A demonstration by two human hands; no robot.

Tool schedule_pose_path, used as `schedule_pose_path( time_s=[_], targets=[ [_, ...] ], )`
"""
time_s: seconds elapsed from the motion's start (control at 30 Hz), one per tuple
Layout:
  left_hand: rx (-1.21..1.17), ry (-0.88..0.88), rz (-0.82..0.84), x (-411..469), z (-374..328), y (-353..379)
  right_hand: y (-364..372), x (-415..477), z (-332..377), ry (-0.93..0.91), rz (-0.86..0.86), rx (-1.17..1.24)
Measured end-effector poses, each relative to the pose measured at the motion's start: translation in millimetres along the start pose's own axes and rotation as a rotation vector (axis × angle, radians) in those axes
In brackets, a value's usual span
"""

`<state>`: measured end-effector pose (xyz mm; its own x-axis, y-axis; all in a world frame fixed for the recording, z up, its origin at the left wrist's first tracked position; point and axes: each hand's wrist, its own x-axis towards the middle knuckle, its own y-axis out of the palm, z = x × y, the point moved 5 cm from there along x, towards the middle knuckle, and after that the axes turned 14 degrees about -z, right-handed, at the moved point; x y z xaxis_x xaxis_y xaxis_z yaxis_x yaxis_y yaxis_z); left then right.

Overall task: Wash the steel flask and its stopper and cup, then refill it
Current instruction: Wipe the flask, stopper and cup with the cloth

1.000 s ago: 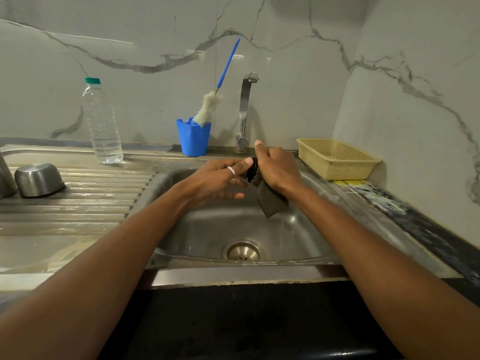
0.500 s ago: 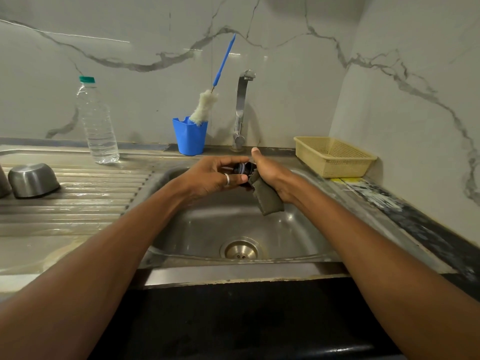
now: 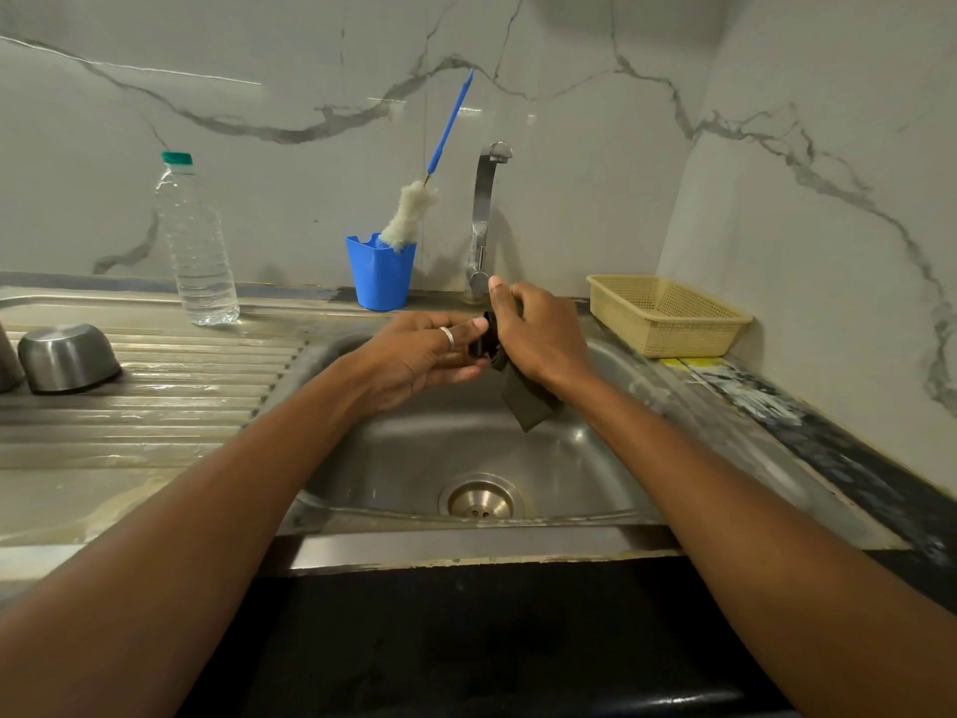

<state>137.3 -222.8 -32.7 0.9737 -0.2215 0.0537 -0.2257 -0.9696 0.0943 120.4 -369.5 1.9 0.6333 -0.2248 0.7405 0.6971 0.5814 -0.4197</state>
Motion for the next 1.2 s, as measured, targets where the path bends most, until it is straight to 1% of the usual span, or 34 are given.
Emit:
schedule_pose_path(
  time_s=[0.1, 0.2, 0.27, 0.33, 0.4, 0.43, 0.5, 0.57, 0.6, 0.63, 0.67, 0.7, 0.8, 0.9, 0.97, 1.03, 1.07, 1.1, 1.13, 1.2],
  targets=[
    [-0.04, -0.058, -0.023, 2.0, 3.2, -1.0, -1.5, -2.6, 8.5, -0.254, -0.034, -0.071],
    [-0.072, -0.09, -0.041, 1.3, 4.4, -1.3, 1.1, -6.9, 16.6, -0.443, -0.039, -0.155],
    [-0.07, -0.1, -0.04, 1.1, 5.1, -2.3, 2.1, -8.1, 20.8, -0.525, -0.041, -0.209],
    [-0.048, -0.089, -0.016, 1.7, 5.8, -2.6, 1.9, -8.4, 21.0, -0.538, -0.029, -0.245],
    [-0.025, -0.044, 0.019, 1.9, 5.5, -0.9, 3.3, -6.7, 14.6, -0.441, 0.014, -0.225],
    [-0.005, -0.009, 0.028, 2.7, 5.4, 0.6, 3.5, -5.7, 10.4, -0.33, 0.044, -0.177],
    [0.057, 0.081, 0.005, 4.7, 3.6, 2.2, 10.1, -1.3, -4.7, -0.004, 0.116, -0.04],
    [0.159, 0.175, -0.043, 6.0, -1.2, 1.0, 21.1, -1.5, -23.6, 0.386, 0.257, 0.119],
    [0.215, 0.211, -0.059, 6.5, -3.6, 0.0, 24.3, -5.3, -29.8, 0.534, 0.327, 0.197],
    [0.255, 0.234, -0.063, 6.1, -5.3, -0.1, 25.4, -8.7, -32.0, 0.608, 0.369, 0.254],
    [0.27, 0.244, -0.065, 5.2, -6.4, 0.3, 24.8, -8.8, -30.9, 0.608, 0.38, 0.266],
    [0.264, 0.244, -0.07, 4.6, -6.4, 0.3, 22.7, -6.5, -28.7, 0.554, 0.354, 0.241],
    [0.183, 0.205, -0.087, 6.7, -2.8, -2.6, 10.2, 2.8, -14.4, 0.31, 0.149, 0.108],
    [0.129, 0.102, -0.072, 9.8, 4.0, -4.8, -3.3, 5.6, 1.4, 0.109, -0.024, 0.045],
    [0.079, 0.035, -0.091, 9.0, 4.5, -1.9, -6.1, 3.2, 8.5, -0.048, -0.076, -0.019],
    [0.026, -0.008, -0.122, 7.2, 3.9, 0.3, -2.9, -1.9, 12.1, -0.163, -0.056, -0.028],
    [0.01, -0.007, -0.121, 6.4, 3.4, 0.2, -1.2, -3.8, 12.9, -0.166, -0.025, -0.003],
    [0.01, 0.013, -0.109, 6.3, 3.1, -0.9, -0.3, -5.1, 12.8, -0.131, 0.013, 0.031],
    [0.02, 0.048, -0.088, 6.3, 2.7, -2.1, 2.2, -4.3, 9.7, -0.059, 0.052, 0.063],
    [0.05, 0.131, -0.064, 6.0, 2.4, -2.9, 9.5, -1.2, -3.1, 0.187, 0.161, 0.099]
  ],
)
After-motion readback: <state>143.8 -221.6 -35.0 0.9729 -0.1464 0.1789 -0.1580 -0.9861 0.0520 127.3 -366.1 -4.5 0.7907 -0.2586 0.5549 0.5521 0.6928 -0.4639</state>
